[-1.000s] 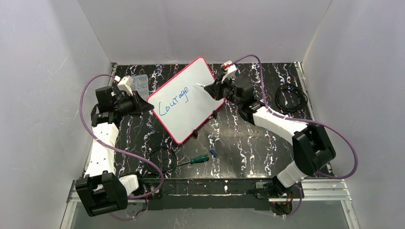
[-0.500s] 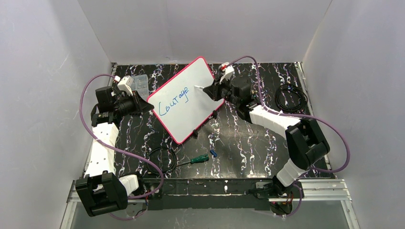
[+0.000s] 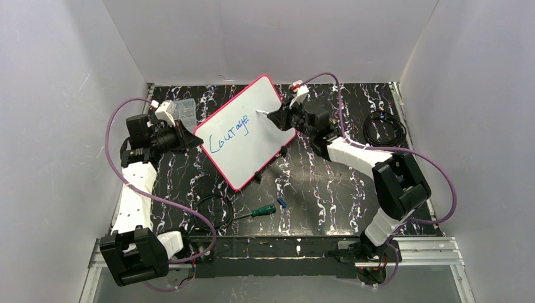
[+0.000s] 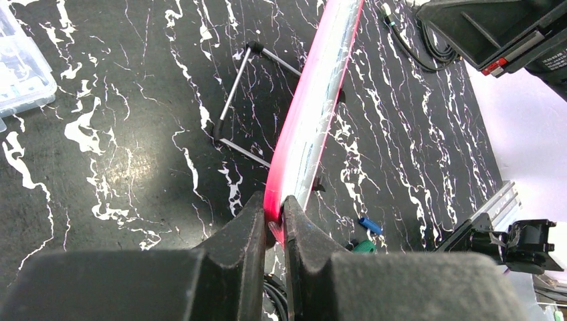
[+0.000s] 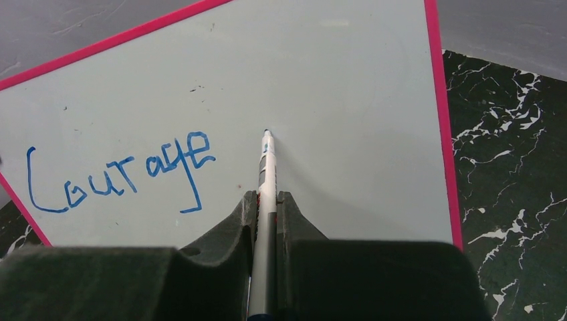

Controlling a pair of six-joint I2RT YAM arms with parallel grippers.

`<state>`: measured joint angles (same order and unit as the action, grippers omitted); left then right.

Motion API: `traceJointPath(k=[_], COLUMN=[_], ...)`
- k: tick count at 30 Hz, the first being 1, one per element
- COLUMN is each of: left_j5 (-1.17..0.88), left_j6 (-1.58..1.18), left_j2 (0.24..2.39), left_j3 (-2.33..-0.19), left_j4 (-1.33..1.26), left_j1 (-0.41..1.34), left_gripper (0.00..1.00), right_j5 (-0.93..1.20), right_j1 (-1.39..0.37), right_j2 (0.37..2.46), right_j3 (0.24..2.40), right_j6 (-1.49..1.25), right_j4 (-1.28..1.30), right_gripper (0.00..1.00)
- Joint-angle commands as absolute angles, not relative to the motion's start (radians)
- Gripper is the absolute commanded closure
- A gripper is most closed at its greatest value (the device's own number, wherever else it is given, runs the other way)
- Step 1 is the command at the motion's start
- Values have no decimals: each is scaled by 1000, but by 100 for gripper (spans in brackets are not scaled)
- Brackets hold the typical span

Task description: Write a sentence on the whiteboard

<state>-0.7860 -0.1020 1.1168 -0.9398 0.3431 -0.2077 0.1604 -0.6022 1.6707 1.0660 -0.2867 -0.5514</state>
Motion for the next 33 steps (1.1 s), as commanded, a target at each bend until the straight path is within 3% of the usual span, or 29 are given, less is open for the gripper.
traceJointPath(k=[1,10,33], left_j5=[-754,-752,-759], left_j6=[-62,-61,-63], left_j2=[1123,1122,1117], left_j3=[-945,-945,-945], left_j4=[381,383,383], left_j1=[-204,-206,-205], left_gripper=[100,100,100], right_j5=[131,72,148], right_j1=[-598,-588,-586], right_j2=[1681,1683,1662], right_j3=[1120,1127,1146], right_j6=[-283,-282,-287], right_j4=[-577,-565,-627], right_gripper=[99,99,99])
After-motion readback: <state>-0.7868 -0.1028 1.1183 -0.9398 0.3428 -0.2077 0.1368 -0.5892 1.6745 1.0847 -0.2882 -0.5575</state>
